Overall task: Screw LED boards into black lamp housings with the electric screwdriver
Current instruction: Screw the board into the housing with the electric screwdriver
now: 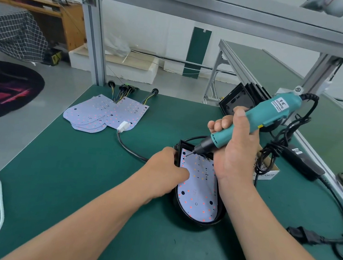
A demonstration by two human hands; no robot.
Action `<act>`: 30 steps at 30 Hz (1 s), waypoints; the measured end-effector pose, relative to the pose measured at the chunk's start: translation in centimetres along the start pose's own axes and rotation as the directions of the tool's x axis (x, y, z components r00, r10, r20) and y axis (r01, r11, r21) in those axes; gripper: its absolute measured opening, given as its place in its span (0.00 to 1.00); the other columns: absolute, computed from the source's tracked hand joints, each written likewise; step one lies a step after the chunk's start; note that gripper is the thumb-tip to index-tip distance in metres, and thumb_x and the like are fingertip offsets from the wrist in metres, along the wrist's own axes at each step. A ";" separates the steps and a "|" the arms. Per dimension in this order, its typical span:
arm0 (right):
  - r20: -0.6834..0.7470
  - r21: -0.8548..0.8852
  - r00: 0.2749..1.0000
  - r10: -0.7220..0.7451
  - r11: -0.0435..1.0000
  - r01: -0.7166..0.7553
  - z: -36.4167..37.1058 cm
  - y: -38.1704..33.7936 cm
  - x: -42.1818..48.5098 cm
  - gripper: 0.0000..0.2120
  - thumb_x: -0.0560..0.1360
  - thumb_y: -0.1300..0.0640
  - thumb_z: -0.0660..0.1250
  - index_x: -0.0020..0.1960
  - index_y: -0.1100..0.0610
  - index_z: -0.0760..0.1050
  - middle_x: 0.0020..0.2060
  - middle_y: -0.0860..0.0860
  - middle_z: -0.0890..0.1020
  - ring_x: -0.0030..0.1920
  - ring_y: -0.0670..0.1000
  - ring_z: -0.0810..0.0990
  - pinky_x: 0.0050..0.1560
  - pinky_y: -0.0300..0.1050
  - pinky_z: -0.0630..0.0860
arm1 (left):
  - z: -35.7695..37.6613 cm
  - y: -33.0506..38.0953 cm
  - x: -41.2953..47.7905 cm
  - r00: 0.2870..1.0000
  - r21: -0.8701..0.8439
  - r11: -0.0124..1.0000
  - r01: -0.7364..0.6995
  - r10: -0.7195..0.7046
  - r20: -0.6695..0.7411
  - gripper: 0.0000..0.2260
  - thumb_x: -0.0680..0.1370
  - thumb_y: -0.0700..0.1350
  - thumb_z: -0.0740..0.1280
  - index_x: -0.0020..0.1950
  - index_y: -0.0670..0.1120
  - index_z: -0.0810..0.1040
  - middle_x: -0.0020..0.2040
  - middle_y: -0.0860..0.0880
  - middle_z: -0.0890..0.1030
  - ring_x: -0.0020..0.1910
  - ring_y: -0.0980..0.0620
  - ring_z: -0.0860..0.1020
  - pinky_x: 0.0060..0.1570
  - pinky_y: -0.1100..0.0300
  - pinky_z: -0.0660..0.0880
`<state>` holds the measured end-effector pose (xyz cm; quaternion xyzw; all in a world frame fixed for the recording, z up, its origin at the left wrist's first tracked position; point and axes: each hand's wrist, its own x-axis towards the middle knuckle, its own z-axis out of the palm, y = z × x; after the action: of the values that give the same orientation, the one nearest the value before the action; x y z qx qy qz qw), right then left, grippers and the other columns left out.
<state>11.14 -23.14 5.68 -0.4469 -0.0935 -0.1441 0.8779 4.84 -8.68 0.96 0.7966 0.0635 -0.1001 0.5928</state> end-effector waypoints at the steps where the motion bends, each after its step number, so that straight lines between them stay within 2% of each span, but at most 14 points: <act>1: 0.002 -0.001 1.000 0.002 1.000 -0.002 0.0 0.0 0.0 0.05 0.83 0.56 0.67 0.50 0.55 0.71 0.34 0.52 0.71 0.33 0.53 0.72 0.49 0.51 0.79 | 0.0 0.0 0.0 1.000 -0.002 1.000 0.001 -0.001 0.001 0.21 0.66 0.49 0.66 0.58 0.46 0.74 0.39 0.48 0.77 0.26 0.51 0.69 0.26 0.61 0.65; 9: -0.003 0.007 1.000 0.010 1.000 -0.010 0.0 0.2 0.0 0.08 0.83 0.56 0.68 0.57 0.57 0.70 0.34 0.52 0.71 0.33 0.53 0.72 0.48 0.51 0.80 | 0.0 -0.1 0.1 1.000 -0.005 1.000 0.002 -0.002 0.006 0.21 0.66 0.49 0.67 0.58 0.46 0.74 0.39 0.47 0.78 0.24 0.52 0.68 0.25 0.62 0.64; 24: 0.052 0.000 0.999 0.011 1.000 -0.011 -0.3 0.6 0.1 0.06 0.82 0.55 0.69 0.53 0.55 0.73 0.35 0.52 0.71 0.35 0.53 0.72 0.50 0.50 0.80 | 0.0 0.0 0.0 1.000 -0.002 1.000 -0.005 0.005 0.000 0.20 0.67 0.48 0.67 0.57 0.44 0.75 0.36 0.49 0.76 0.27 0.49 0.68 0.27 0.61 0.65; 30: 0.073 -0.005 0.997 0.005 1.000 -0.005 -0.5 0.8 0.2 0.10 0.81 0.55 0.70 0.57 0.56 0.70 0.35 0.52 0.71 0.35 0.53 0.72 0.49 0.51 0.80 | 0.0 0.2 -0.1 1.000 0.001 1.000 -0.002 0.002 0.002 0.21 0.66 0.48 0.66 0.58 0.43 0.75 0.35 0.49 0.76 0.26 0.49 0.67 0.26 0.61 0.64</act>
<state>11.65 -23.11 4.82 -0.4543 -0.1241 -0.1258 0.8731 4.82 -8.72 1.13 0.7967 0.0618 -0.1003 0.5928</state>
